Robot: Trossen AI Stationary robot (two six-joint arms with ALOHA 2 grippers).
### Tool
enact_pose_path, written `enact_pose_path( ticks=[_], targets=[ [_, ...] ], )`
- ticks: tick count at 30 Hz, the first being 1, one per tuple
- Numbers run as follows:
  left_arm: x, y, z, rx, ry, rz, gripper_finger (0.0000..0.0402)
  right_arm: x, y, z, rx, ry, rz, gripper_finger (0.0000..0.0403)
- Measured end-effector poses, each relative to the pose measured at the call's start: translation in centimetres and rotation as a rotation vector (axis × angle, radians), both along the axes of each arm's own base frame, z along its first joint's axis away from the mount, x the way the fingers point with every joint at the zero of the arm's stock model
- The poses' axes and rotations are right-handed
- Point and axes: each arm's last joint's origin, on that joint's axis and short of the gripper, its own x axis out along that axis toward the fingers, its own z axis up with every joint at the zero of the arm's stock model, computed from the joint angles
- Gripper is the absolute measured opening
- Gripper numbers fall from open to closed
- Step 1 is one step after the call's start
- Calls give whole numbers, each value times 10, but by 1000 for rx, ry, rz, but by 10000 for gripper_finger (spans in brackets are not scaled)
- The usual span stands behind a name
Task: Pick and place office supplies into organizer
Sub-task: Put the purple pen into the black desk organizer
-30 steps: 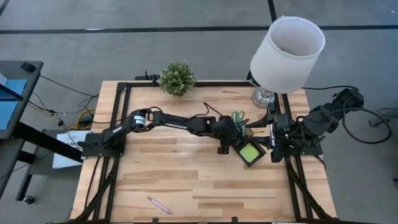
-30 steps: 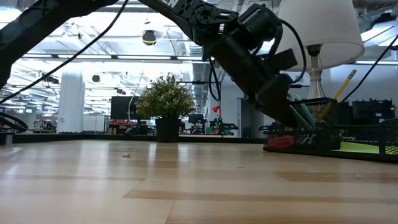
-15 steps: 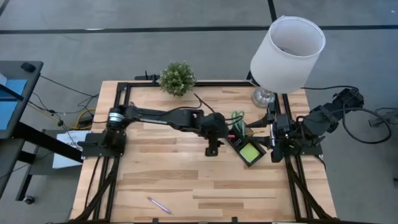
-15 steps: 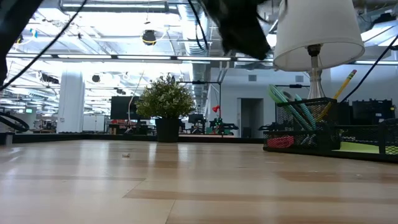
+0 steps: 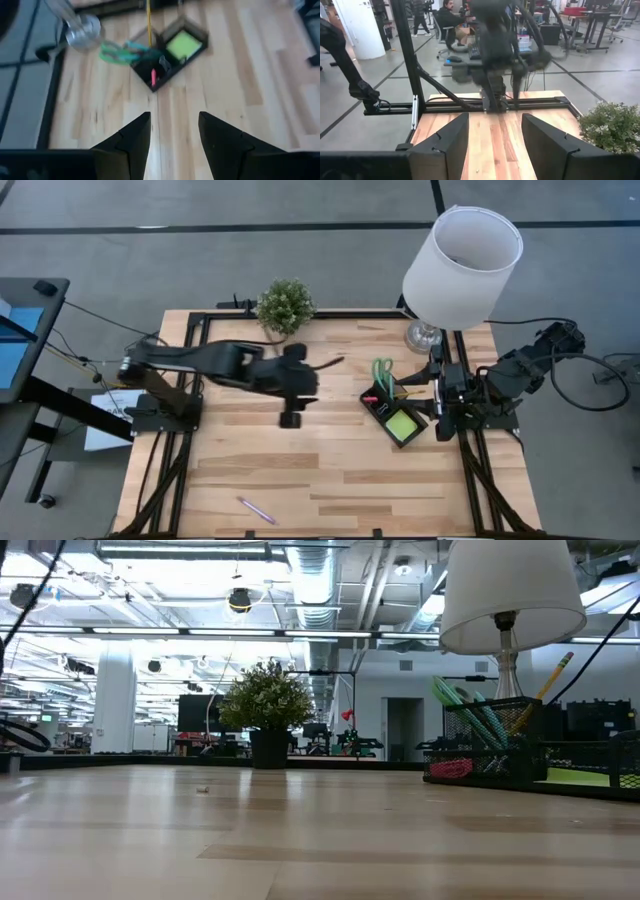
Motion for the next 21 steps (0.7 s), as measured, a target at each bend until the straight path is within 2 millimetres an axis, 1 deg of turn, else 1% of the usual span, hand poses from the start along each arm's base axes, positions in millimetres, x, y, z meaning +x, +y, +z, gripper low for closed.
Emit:
enact_pose_path(
  ticks=[2, 5, 8, 11, 13, 15, 18, 21],
  targets=[
    [-16, -6, 15, -3, -47, -24, 159, 0, 0, 0, 0, 0, 0, 175],
    [-37, -14, 31, -21, -95, -63, 159, 0, 0, 0, 0, 0, 0, 175],
    [-53, -22, 40, -36, -118, -21, 159, 0, 0, 0, 0, 0, 0, 175],
    [-70, -32, 42, -4, -122, 43, 159, 0, 0, 0, 0, 0, 0, 175],
    [-80, -39, 38, 17, -141, 77, 159, 0, 0, 0, 0, 0, 0, 175],
    [-88, -47, 28, 38, -135, 86, 159, 0, 0, 0, 0, 0, 0, 175],
    [-101, -56, 10, 0, -173, 84, 159, 0, 0, 0, 0, 0, 0, 175],
    [-118, -59, -11, -58, -220, 103, 159, 0, 0, 0, 0, 0, 0, 175]
  ],
)
